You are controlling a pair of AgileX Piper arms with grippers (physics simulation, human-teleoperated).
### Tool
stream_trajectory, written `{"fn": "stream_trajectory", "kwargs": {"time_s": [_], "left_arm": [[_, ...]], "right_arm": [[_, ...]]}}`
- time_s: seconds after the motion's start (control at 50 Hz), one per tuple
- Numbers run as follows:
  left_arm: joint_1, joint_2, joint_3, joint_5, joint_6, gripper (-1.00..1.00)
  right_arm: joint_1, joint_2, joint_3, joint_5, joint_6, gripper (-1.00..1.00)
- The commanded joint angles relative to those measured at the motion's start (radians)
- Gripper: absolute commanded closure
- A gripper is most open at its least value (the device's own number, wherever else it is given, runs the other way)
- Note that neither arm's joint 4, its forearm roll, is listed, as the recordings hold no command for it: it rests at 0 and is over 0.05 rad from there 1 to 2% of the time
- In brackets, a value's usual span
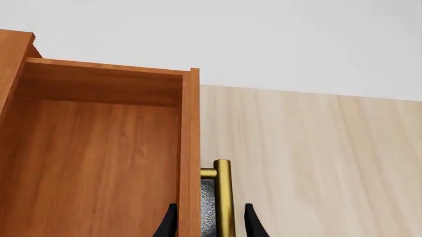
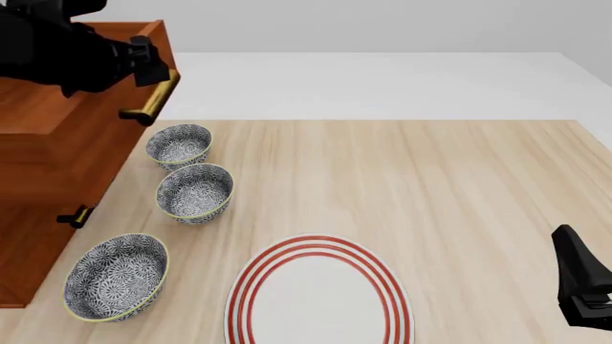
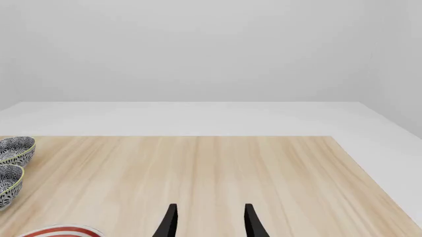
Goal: Open the top drawer of the cabinet.
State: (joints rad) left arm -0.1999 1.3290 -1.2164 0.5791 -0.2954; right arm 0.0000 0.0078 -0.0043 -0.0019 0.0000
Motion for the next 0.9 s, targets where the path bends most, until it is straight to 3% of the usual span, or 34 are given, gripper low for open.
{"fn": "stream_trajectory", "kwargs": {"time_s": [0.02,0.9], "left_arm": [[-0.041,0.072,0.051,-0.014,0.043,-1.00],[-0.173,0.115,0.096,-0.085,-0.016,-1.00]], "right_arm": [[0.000,0.000,0.000,0.000,0.000,-1.00],[0.000,0.000,0.000,0.000,0.000,-1.00]]}}
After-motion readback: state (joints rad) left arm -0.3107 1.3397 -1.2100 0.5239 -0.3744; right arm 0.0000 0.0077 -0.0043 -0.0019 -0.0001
